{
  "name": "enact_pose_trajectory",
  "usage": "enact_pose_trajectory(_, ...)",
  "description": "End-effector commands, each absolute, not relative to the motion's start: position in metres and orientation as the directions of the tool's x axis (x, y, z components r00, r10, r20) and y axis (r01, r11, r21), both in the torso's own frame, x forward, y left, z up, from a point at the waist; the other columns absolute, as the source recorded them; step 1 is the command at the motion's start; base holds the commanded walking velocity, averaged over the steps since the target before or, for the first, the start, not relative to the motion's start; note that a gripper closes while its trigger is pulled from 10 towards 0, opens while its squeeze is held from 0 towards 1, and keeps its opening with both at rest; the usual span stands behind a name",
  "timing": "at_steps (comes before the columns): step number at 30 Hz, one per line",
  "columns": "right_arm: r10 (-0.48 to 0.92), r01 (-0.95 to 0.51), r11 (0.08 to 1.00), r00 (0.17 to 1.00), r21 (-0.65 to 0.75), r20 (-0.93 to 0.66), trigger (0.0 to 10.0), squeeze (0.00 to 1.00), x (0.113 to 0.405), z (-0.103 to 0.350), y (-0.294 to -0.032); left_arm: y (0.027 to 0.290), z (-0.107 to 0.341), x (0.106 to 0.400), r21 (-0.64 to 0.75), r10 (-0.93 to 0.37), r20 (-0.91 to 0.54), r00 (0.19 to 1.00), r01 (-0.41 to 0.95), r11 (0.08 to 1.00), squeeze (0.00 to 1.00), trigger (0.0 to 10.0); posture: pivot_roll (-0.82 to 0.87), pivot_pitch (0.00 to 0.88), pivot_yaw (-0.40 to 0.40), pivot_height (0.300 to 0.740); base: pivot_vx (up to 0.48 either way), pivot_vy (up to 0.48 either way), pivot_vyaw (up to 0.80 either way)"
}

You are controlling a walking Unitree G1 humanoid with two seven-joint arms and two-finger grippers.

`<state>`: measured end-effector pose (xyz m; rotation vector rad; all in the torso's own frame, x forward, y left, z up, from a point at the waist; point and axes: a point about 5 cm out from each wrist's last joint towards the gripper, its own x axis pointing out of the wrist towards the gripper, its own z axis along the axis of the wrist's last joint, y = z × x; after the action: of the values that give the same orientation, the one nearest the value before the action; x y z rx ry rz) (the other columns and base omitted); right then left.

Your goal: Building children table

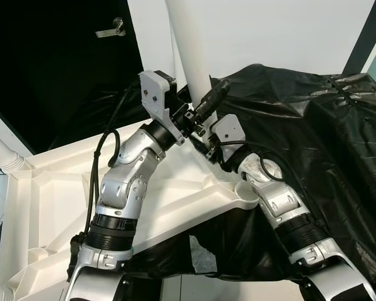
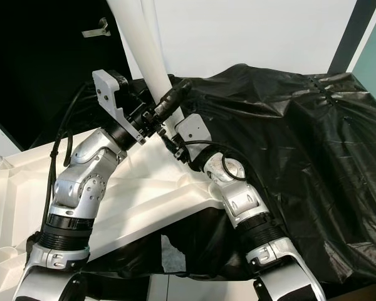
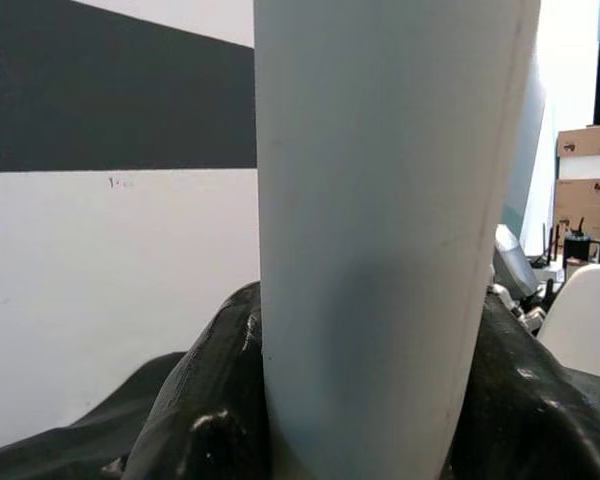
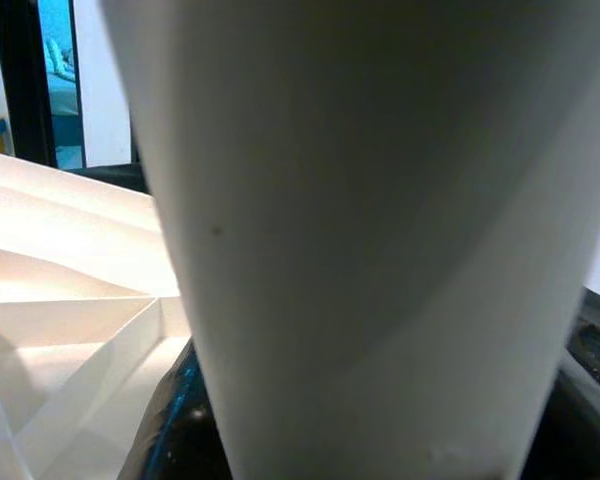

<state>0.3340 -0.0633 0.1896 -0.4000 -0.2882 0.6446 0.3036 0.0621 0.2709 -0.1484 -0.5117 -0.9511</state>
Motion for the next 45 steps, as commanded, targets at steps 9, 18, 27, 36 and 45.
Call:
enact_pose_trajectory(9,0.605,-0.519,0.769,0.779,-0.373,0.165,2.6,0.00,0.332,0.198,-0.057,0.052,0.275,0.295,0.116,-0.785,0.481,0.390,0.859,0.498,1.00,10.0,-0.03,0.000,0.056,0.740,0.000,0.000,0.00)
enact_pose_trajectory(18,0.447,-0.424,0.893,0.874,-0.150,0.192,10.0,0.00,0.343,0.201,-0.073,0.071,0.274,0.297,0.084,-0.766,0.494,0.411,0.854,0.513,0.00,10.0,-0.02,0.000,0.058,0.740,0.000,0.000,0.00)
enact_pose_trajectory(27,0.468,-0.422,0.875,0.862,-0.237,0.194,10.0,0.00,0.340,0.199,-0.079,0.082,0.264,0.299,0.087,-0.744,0.471,0.474,0.814,0.574,0.00,10.0,-0.02,0.000,0.050,0.740,0.000,0.000,0.00)
enact_pose_trajectory(36,0.455,-0.403,0.879,0.869,-0.257,0.194,10.0,0.00,0.330,0.193,-0.085,0.105,0.249,0.299,0.096,-0.723,0.410,0.556,0.762,0.641,0.00,10.0,-0.02,0.000,0.047,0.740,0.000,0.000,0.00)
enact_pose_trajectory(45,0.446,-0.397,0.883,0.877,-0.250,0.182,10.0,0.00,0.321,0.186,-0.089,0.119,0.234,0.292,0.096,-0.732,0.348,0.586,0.754,0.650,0.00,10.0,-0.01,0.000,0.043,0.740,0.000,0.000,0.00)
